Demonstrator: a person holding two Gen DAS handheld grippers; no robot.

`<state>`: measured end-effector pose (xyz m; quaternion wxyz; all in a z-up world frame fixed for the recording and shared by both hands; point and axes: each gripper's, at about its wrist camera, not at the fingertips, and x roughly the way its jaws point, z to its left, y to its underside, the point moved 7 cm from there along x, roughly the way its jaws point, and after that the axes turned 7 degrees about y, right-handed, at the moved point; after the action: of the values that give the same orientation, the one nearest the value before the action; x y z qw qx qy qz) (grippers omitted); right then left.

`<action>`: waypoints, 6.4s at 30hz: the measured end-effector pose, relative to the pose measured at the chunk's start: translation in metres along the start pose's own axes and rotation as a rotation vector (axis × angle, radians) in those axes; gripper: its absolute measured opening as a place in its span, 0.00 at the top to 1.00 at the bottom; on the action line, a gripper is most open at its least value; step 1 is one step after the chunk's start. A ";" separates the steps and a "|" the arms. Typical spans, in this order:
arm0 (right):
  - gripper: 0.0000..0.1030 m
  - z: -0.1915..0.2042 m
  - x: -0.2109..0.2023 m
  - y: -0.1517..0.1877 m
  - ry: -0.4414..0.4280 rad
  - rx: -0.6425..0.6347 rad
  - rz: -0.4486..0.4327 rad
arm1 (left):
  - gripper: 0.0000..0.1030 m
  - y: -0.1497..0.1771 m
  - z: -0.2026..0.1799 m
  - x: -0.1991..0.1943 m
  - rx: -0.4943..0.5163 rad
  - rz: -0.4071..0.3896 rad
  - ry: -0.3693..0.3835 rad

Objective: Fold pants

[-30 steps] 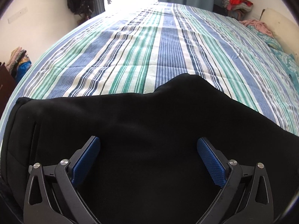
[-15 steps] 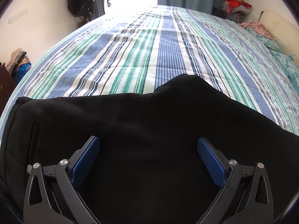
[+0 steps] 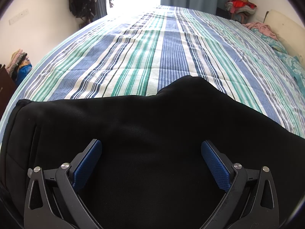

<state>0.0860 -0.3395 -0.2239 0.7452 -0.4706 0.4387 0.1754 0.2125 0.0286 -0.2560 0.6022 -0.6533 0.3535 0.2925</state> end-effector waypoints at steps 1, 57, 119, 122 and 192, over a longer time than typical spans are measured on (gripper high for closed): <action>0.01 -0.001 0.000 -0.002 -0.005 0.005 0.000 | 0.00 0.000 0.000 0.000 0.000 0.000 0.000; 0.85 -0.209 0.042 -0.102 -0.455 0.288 0.302 | 0.00 0.002 -0.001 0.001 0.008 -0.013 -0.019; 0.13 0.103 -0.088 -0.011 -0.257 -0.123 -0.271 | 0.97 0.064 -0.120 -0.100 0.199 0.176 0.404; 0.13 0.103 -0.086 -0.010 -0.256 -0.134 -0.264 | 0.97 0.067 -0.105 -0.097 0.184 0.179 0.382; 0.13 0.166 -0.056 0.041 -0.343 -0.303 0.014 | 0.14 0.051 -0.091 -0.121 0.136 0.070 0.475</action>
<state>0.1083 -0.1689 -0.1719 0.7284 -0.5375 0.2773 0.3220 0.0974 -0.0493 -0.1782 0.5344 -0.6489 0.5265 0.1269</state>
